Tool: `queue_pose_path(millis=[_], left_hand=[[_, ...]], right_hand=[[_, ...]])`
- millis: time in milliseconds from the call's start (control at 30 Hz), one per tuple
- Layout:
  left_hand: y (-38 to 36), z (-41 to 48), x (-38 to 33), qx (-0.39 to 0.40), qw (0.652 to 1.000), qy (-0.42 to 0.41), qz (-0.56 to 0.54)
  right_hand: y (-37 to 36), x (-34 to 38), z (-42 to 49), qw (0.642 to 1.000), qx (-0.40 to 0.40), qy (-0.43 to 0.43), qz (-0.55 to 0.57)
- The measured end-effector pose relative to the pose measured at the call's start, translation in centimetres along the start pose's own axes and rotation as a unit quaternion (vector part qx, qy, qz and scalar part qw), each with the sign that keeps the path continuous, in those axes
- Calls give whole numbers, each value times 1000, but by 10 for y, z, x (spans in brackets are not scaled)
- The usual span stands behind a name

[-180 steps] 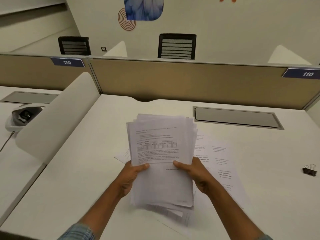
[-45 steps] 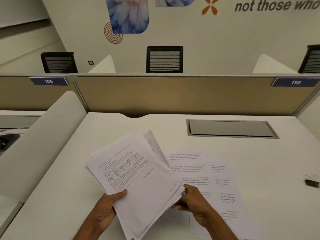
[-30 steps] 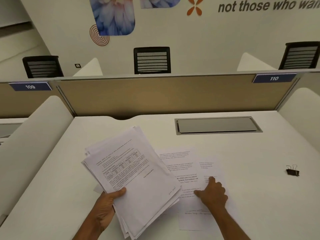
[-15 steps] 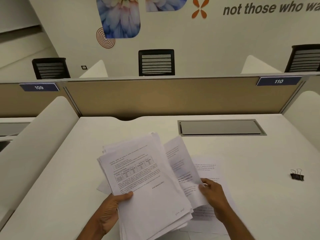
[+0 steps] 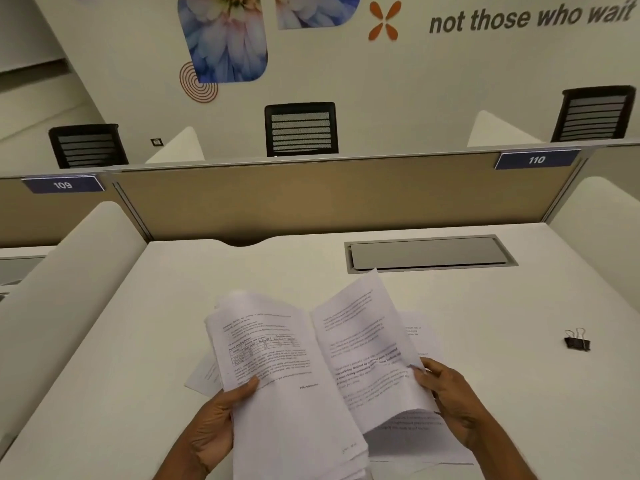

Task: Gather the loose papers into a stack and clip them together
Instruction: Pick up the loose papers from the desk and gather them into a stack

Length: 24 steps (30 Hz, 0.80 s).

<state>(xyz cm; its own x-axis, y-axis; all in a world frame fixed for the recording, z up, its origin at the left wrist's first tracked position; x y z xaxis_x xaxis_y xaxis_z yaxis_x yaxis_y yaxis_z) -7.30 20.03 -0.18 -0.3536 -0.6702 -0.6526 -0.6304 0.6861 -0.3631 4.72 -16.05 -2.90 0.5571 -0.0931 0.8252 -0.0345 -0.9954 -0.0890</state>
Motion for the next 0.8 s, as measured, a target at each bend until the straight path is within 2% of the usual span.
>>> queue_pose_path(millis=[133,233,433,600,800], left_hand=[[4,0,2,14,999,4,-40],[2,0,4,27,998,-3,-52],[12,14,22,-19,996,17,82],[27,30,28,-70,973,-20,219],[30,36,26,-109,960,-58,250]], right_hand=[[12,-3,4,999,-33,-3,-12],[17,-12,6,994,-63,12,-89],[14,-21,9,976,-102,23,-190],[6,-26,17,971,-93,19,-220],[0,-25,19,952,-82,55,-291]])
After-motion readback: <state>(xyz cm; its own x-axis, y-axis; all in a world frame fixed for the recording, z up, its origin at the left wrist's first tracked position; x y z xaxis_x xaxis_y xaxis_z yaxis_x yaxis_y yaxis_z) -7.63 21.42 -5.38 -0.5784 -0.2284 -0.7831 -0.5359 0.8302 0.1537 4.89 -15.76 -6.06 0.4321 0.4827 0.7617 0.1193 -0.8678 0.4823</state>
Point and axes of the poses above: each hand's wrist, its own z-axis towards the middle knuckle, its own y-axis out of the back of the hand, x = y × z, the point moved 7 cm from there along z, towards the middle knuckle, and after that the axes turned 9 degrees about -x, right-handed, at the moved point
